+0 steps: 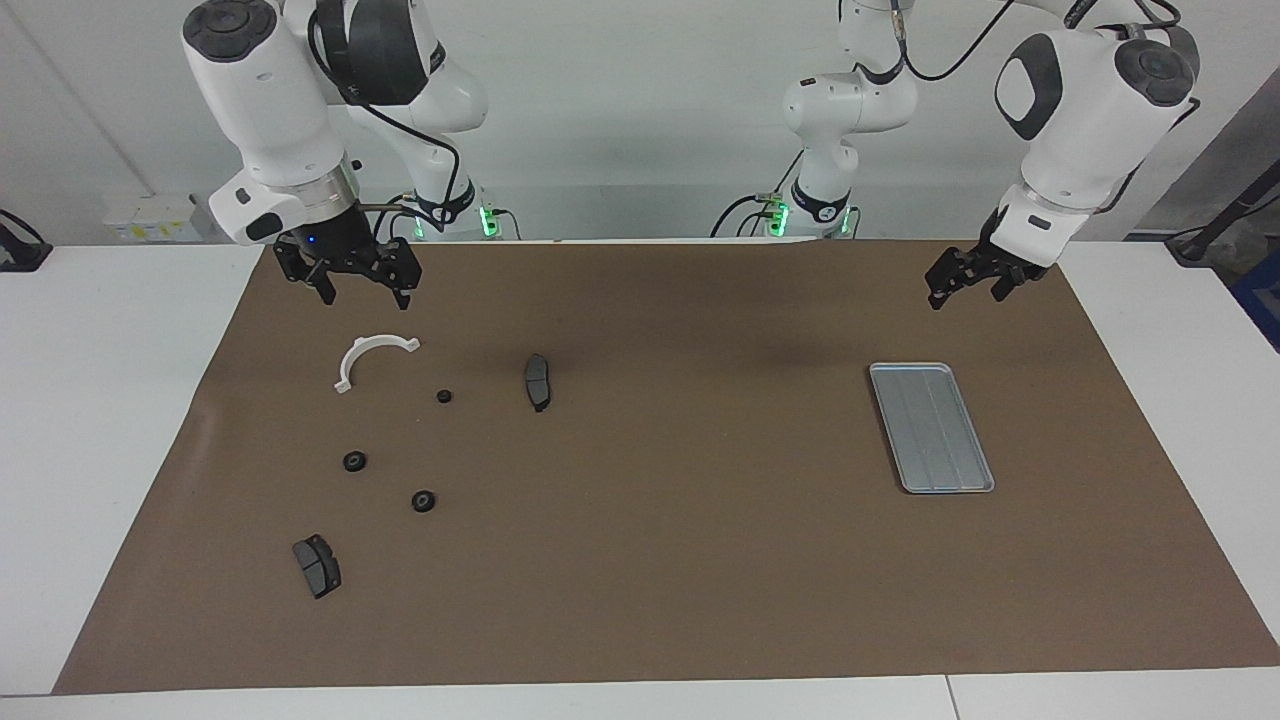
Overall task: Pick bearing gear from pile to tray
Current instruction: 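Grasp the small black bearing near the white clip with the right gripper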
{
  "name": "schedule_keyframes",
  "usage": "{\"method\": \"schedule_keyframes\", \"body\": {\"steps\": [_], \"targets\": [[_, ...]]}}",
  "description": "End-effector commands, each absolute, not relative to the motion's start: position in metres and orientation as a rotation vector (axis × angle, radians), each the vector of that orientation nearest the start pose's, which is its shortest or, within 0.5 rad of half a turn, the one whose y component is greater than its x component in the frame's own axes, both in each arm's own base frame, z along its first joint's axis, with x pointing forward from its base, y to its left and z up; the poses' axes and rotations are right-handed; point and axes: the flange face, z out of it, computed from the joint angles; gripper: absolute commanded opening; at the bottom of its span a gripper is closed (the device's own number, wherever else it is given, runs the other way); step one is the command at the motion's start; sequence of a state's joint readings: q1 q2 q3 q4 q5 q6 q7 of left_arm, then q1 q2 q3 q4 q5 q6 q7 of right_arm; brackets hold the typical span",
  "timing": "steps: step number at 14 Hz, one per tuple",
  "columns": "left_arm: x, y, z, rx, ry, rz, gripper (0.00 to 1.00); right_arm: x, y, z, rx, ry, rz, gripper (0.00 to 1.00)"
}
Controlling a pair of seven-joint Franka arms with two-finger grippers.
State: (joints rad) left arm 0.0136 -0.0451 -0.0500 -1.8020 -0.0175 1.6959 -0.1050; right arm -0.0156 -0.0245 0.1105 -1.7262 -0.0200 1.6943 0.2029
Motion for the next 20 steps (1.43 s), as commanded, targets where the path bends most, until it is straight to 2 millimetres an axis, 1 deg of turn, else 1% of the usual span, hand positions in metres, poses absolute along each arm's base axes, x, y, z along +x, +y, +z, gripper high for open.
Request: {"method": "schedule_keyframes", "body": {"steps": [1,3,4,6,8,9,11,12,14,17,20], "targets": [[0.535,-0.020,0.553,-3.130,-0.115,0.064,1.00,0.545,0.049,0.576,-3.139,0.122,-0.012,1.00],[0.535,-0.020,0.553,-3.130,-0.115,0.064,1.00,0.544,0.052,0.576,-3.140,0.112,-0.007,1.00],[0.535,-0.020,0.553,-3.130,-0.115,0.067,1.00,0.544,0.050,0.577,-3.138,0.119,-0.007,1.00],[0.535,-0.020,0.553,-3.130,-0.115,0.064,1.00,0.541,0.052,0.575,-3.142,0.108,0.027,1.00],[0.535,-0.020,0.553,-3.130,-0.115,0.067,1.00,0.544,0.052,0.577,-3.138,0.110,-0.011,1.00],[0.535,-0.020,0.553,-3.130,-0.115,0.064,1.00,0.546,0.052,0.575,-3.137,0.117,-0.018,1.00],[0.535,-0.020,0.553,-3.130,-0.115,0.067,1.00,0.549,0.050,0.564,-3.137,0.120,-0.002,1.00],[0.535,-0.020,0.553,-3.130,-0.115,0.067,1.00,0.550,0.049,0.555,-3.137,0.120,-0.006,1.00],[0.535,-0.020,0.553,-3.130,-0.115,0.064,1.00,0.549,0.049,0.530,-3.137,0.120,-0.009,1.00],[0.535,-0.020,0.553,-3.130,-0.115,0.067,1.00,0.549,0.048,0.497,-3.135,0.119,-0.033,1.00],[0.535,-0.020,0.553,-3.130,-0.115,0.067,1.00,0.540,0.048,0.453,-3.136,0.117,-0.019,1.00]]}}
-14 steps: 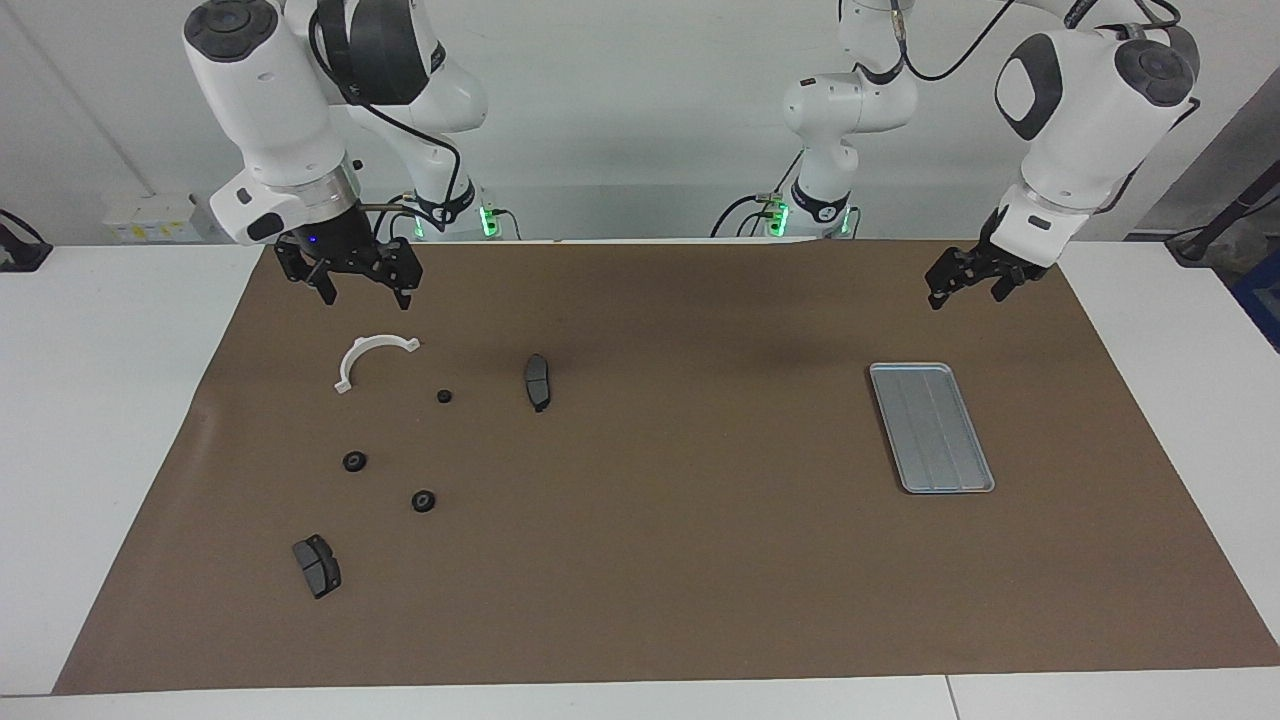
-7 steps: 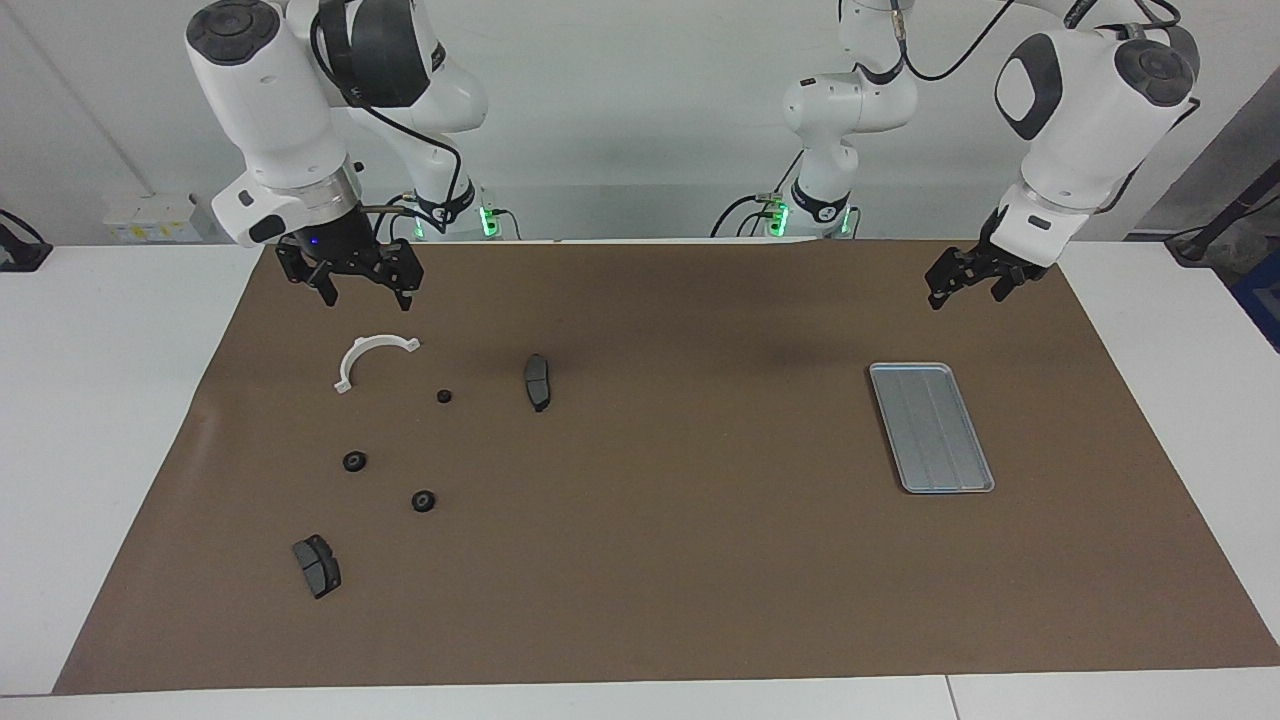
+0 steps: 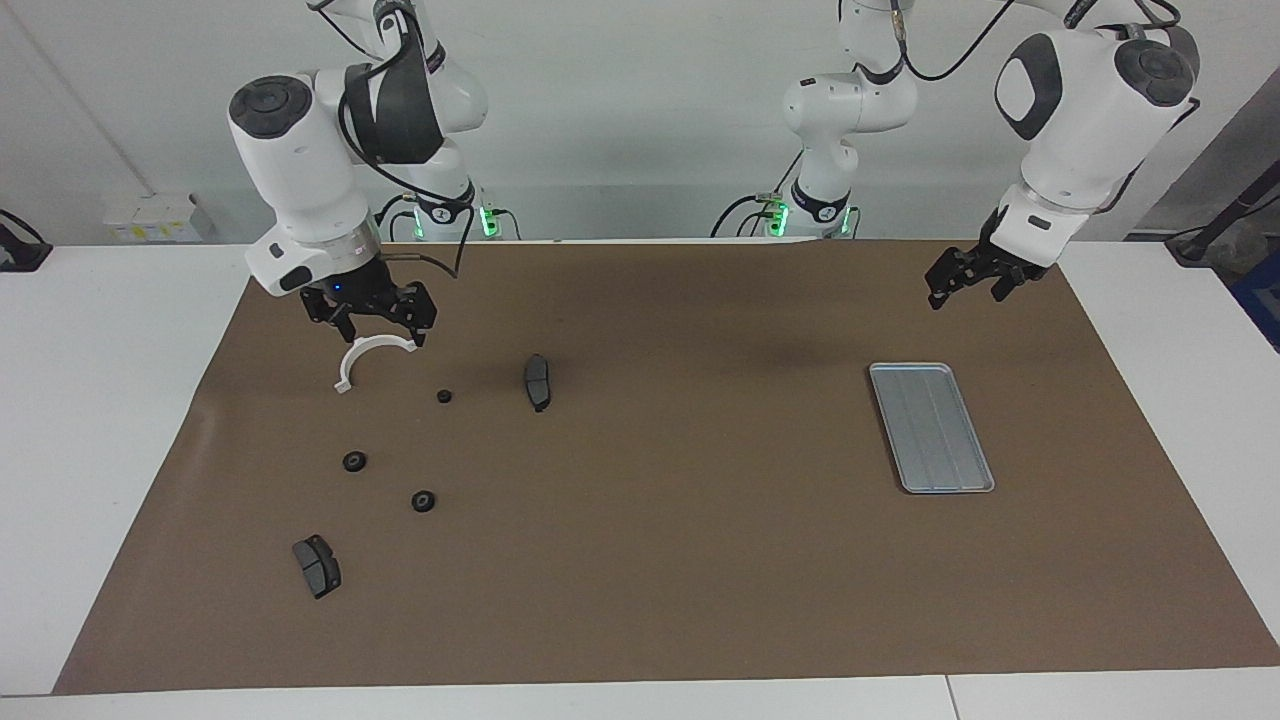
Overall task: Pick bearing gear from pile to tray
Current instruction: 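Grasp the small black bearing near the white clip with the right gripper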
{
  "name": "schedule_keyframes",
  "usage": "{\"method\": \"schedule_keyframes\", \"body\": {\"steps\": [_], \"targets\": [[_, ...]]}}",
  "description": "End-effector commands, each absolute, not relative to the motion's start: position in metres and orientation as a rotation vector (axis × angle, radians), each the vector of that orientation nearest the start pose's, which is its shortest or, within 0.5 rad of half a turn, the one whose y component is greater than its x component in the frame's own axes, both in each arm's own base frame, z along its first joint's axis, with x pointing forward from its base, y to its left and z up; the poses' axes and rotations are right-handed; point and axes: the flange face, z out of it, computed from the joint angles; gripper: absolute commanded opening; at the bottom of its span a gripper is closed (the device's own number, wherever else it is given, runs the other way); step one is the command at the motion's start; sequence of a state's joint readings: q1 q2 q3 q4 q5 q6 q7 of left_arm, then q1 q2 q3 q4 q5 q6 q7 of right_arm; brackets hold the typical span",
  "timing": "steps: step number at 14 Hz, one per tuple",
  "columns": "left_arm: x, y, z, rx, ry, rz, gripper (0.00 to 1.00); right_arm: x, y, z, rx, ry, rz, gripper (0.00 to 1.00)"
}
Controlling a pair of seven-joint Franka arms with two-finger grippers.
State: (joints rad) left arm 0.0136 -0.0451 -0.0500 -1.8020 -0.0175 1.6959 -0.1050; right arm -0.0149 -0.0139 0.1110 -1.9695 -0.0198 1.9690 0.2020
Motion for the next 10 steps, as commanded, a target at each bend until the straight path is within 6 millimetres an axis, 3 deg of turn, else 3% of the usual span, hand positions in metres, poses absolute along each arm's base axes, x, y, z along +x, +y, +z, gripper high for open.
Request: {"method": "schedule_keyframes", "body": {"steps": [1,7,10], "targets": [[0.535,-0.020,0.553,-3.130,-0.115,0.067,1.00,0.535,0.048,0.436,-3.138,0.118,0.008,1.00],[0.535,-0.020,0.553,-3.130,-0.115,0.064,1.00,0.527,0.051,0.347,-3.131,0.100,0.021,1.00],[0.535,-0.020,0.553,-3.130,-0.115,0.067,1.00,0.522,0.053,0.316,-3.126,0.096,0.014,0.92]]}}
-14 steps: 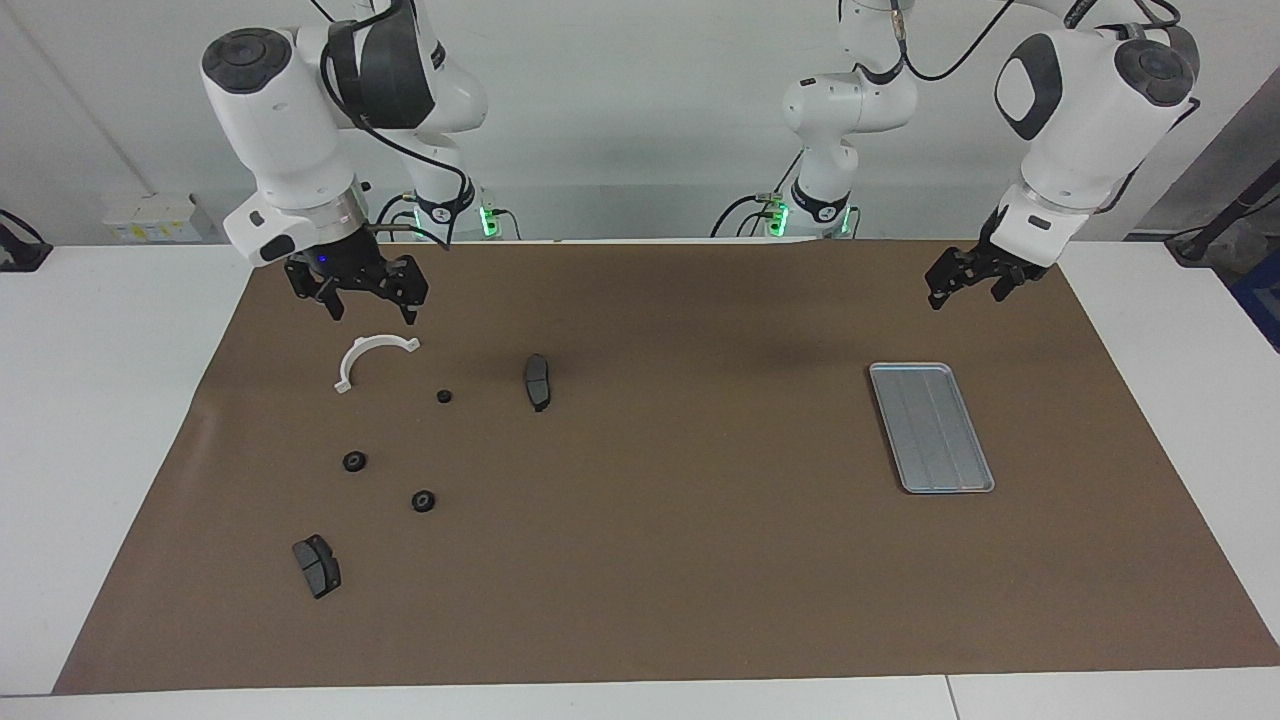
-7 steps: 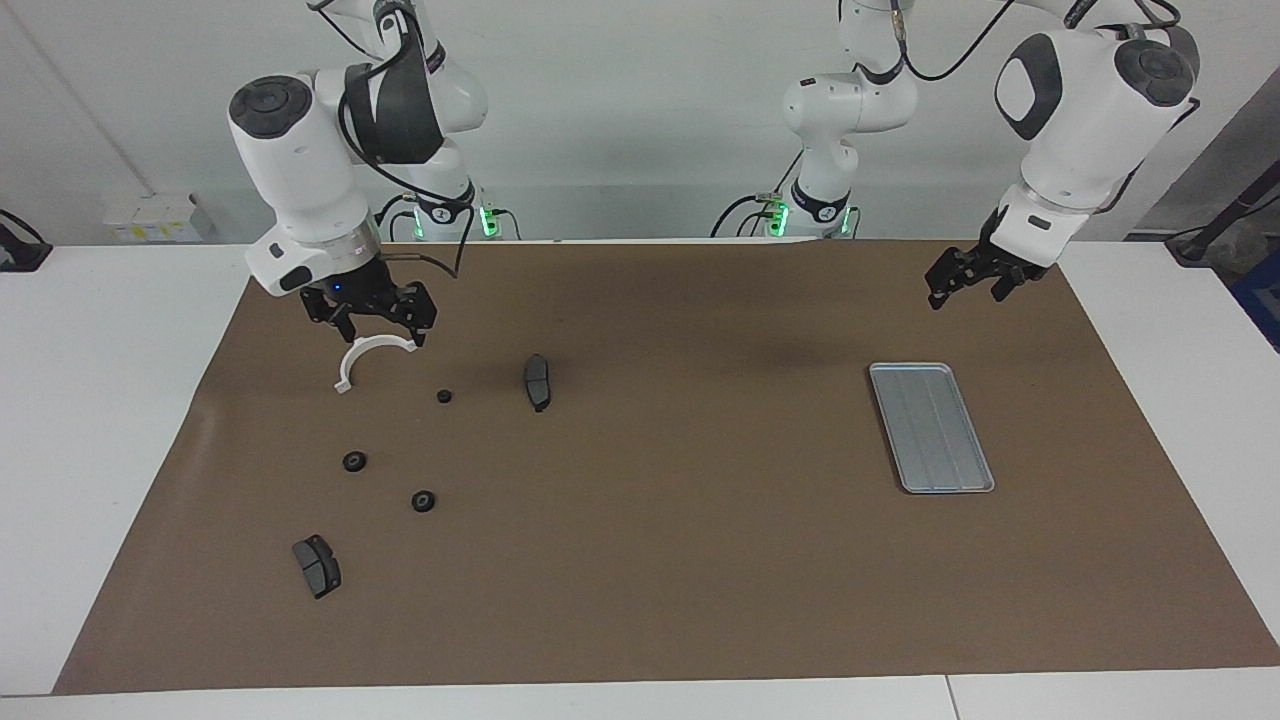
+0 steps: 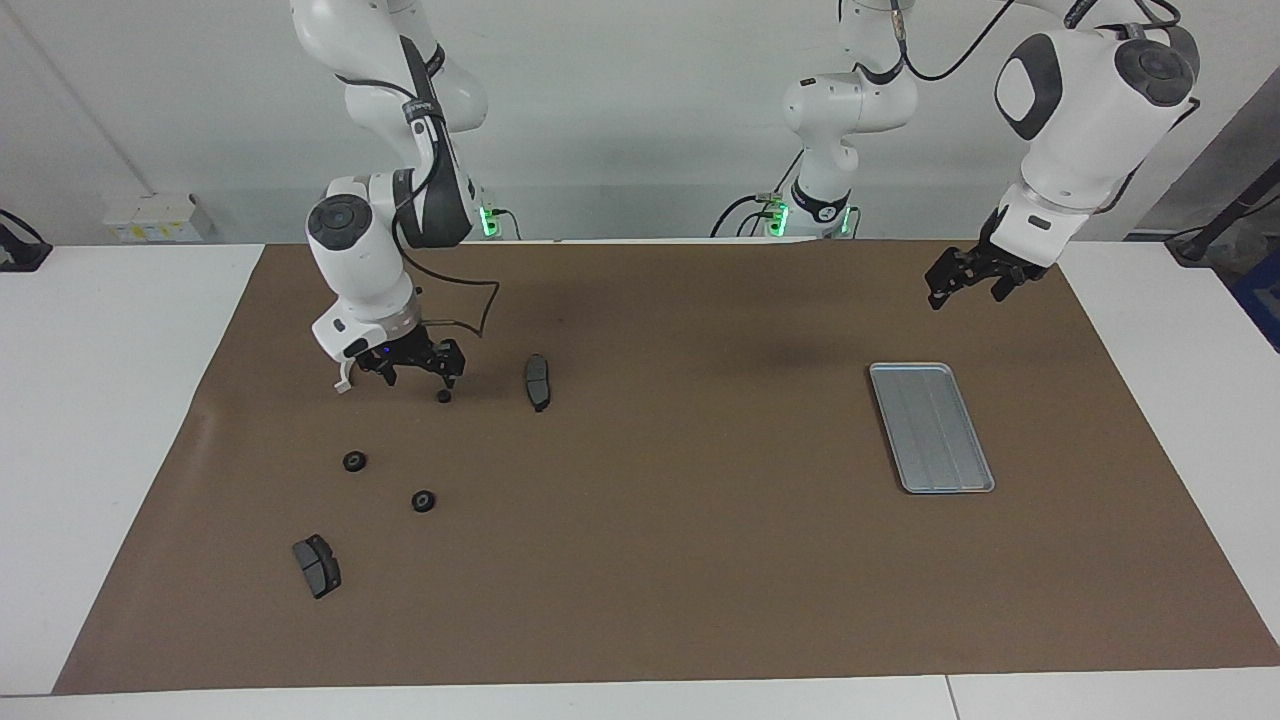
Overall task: Pick bearing gear from pile to tray
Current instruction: 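Grasp the small black bearing near the white clip with the right gripper, then carry the black bearing toward the table center with the right gripper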
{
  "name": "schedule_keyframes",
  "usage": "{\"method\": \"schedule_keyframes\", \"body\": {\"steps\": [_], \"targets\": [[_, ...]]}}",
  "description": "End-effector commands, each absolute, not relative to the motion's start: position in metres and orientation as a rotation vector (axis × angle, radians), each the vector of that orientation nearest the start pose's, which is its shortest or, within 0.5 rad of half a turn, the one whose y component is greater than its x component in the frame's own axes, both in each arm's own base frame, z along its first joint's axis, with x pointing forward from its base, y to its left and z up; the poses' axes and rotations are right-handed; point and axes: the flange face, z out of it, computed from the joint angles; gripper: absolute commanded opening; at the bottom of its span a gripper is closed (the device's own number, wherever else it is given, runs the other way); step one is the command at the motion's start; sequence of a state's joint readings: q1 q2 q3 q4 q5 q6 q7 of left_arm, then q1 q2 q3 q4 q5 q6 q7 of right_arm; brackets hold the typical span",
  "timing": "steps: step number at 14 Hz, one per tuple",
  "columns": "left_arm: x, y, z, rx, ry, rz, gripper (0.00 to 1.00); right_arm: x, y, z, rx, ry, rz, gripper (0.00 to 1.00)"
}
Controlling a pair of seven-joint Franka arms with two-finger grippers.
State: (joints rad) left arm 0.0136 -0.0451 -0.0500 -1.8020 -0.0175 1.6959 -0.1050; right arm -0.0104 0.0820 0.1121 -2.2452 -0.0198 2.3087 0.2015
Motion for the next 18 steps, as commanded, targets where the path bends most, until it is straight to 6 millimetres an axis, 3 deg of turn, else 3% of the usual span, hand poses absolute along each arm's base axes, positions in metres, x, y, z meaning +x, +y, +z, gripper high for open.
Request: {"method": "schedule_keyframes", "body": {"steps": [1,5,13,14,16,18], "targets": [[0.535,-0.020,0.553,-3.130,-0.115,0.067,1.00,0.520,0.058,0.309,-3.126,0.082,0.007,0.90],[0.535,-0.020,0.553,-3.130,-0.115,0.067,1.00,0.517,0.069,0.290,-3.123,0.050,0.001,0.74],[0.535,-0.020,0.553,-3.130,-0.115,0.064,1.00,0.510,0.069,0.284,-3.127,0.054,0.043,0.41],[0.535,-0.020,0.553,-3.130,-0.115,0.067,1.00,0.509,0.069,0.284,-3.127,0.054,0.046,0.36],[0.535,-0.020,0.553,-3.130,-0.115,0.067,1.00,0.512,0.070,0.290,-3.126,0.056,0.024,0.04],[0.535,-0.020,0.553,-3.130,-0.115,0.067,1.00,0.518,0.071,0.299,-3.124,0.059,0.001,0.00]]}}
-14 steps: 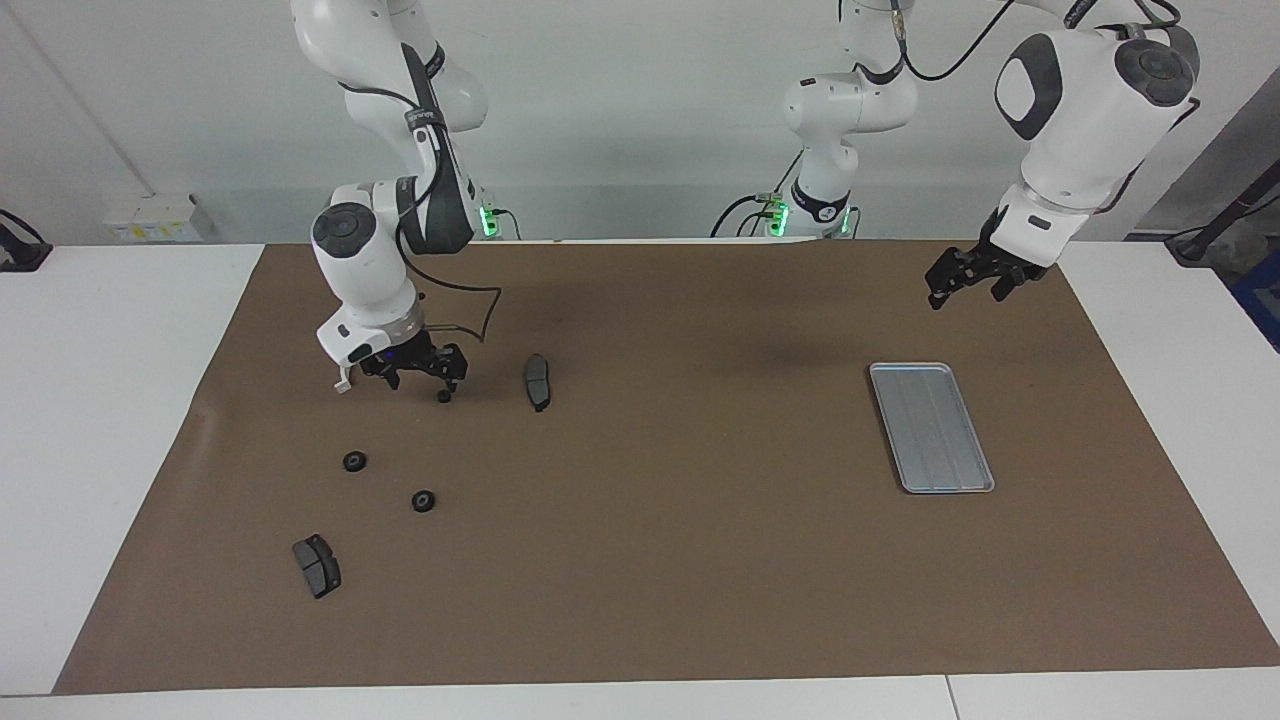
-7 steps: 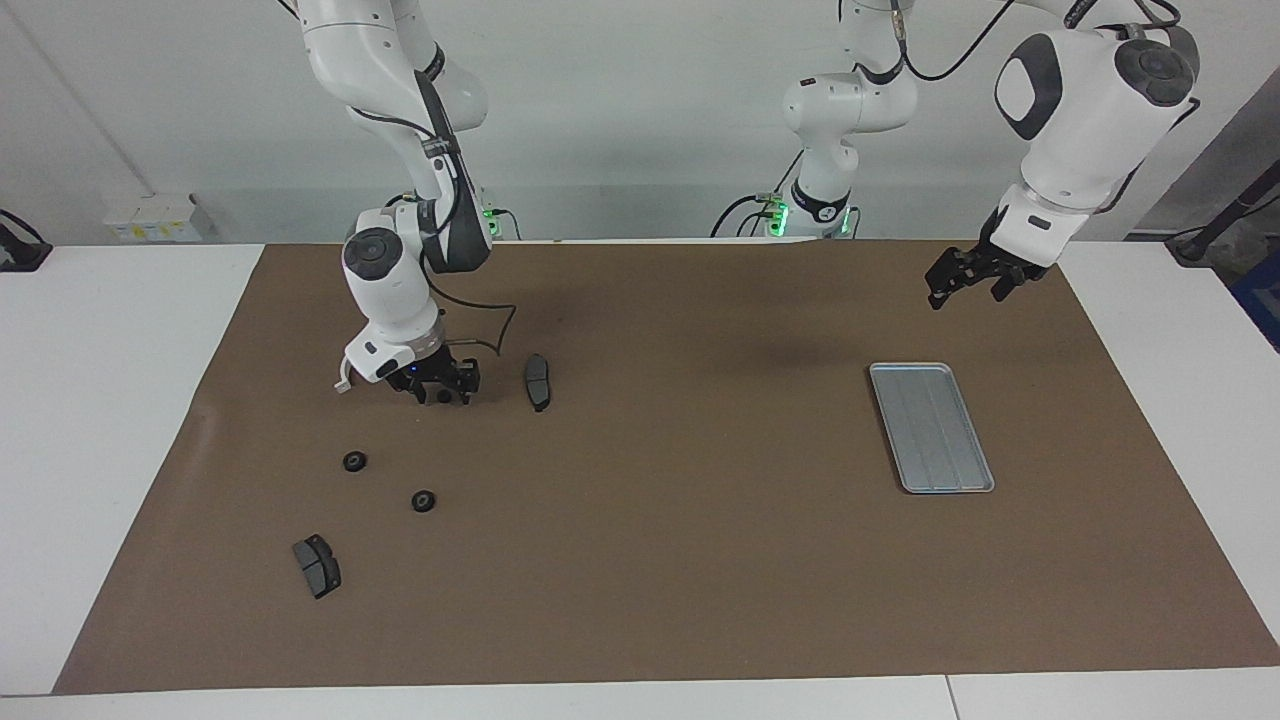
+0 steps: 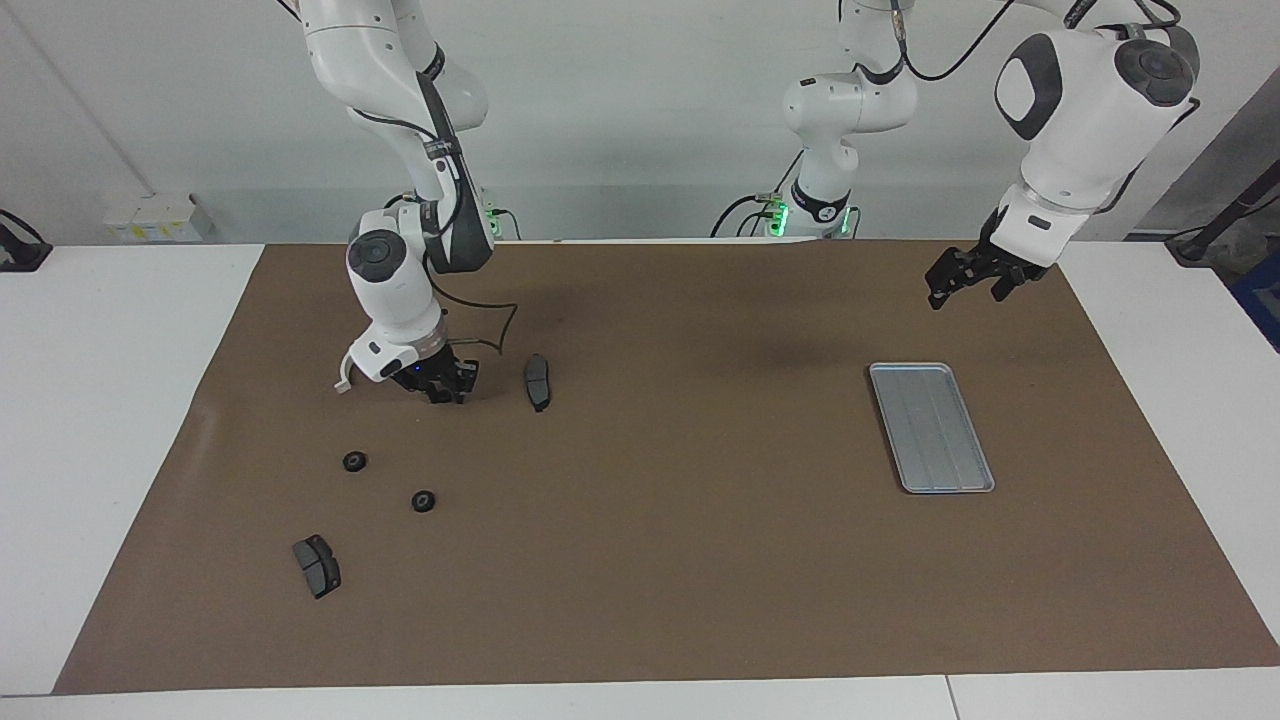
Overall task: Pick bearing gear from pile to tray
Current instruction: 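Carry the black bearing toward the table center with the right gripper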
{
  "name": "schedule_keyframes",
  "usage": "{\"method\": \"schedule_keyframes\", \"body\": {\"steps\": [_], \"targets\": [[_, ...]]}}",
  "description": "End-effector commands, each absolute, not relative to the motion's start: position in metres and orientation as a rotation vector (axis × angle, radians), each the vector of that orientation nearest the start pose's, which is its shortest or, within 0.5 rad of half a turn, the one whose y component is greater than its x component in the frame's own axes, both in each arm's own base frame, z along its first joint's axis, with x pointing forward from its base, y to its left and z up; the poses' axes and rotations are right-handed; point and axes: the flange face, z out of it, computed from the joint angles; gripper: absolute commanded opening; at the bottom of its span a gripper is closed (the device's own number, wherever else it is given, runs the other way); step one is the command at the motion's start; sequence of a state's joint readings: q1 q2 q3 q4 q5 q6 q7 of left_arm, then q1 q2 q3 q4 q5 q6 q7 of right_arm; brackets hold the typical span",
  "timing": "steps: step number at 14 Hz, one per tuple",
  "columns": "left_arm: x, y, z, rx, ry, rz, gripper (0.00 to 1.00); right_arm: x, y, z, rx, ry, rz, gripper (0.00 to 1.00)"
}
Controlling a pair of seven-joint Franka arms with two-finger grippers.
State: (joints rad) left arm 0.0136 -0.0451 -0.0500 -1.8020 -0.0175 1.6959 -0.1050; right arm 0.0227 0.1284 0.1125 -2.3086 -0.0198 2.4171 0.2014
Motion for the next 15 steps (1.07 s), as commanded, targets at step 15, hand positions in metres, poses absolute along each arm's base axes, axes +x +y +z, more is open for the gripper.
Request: {"method": "schedule_keyframes", "body": {"steps": [15], "targets": [[0.535,-0.020,0.553,-3.130,-0.115,0.067,1.00,0.589,0.270,0.376,-3.029,0.368,-0.068,0.00]]}}
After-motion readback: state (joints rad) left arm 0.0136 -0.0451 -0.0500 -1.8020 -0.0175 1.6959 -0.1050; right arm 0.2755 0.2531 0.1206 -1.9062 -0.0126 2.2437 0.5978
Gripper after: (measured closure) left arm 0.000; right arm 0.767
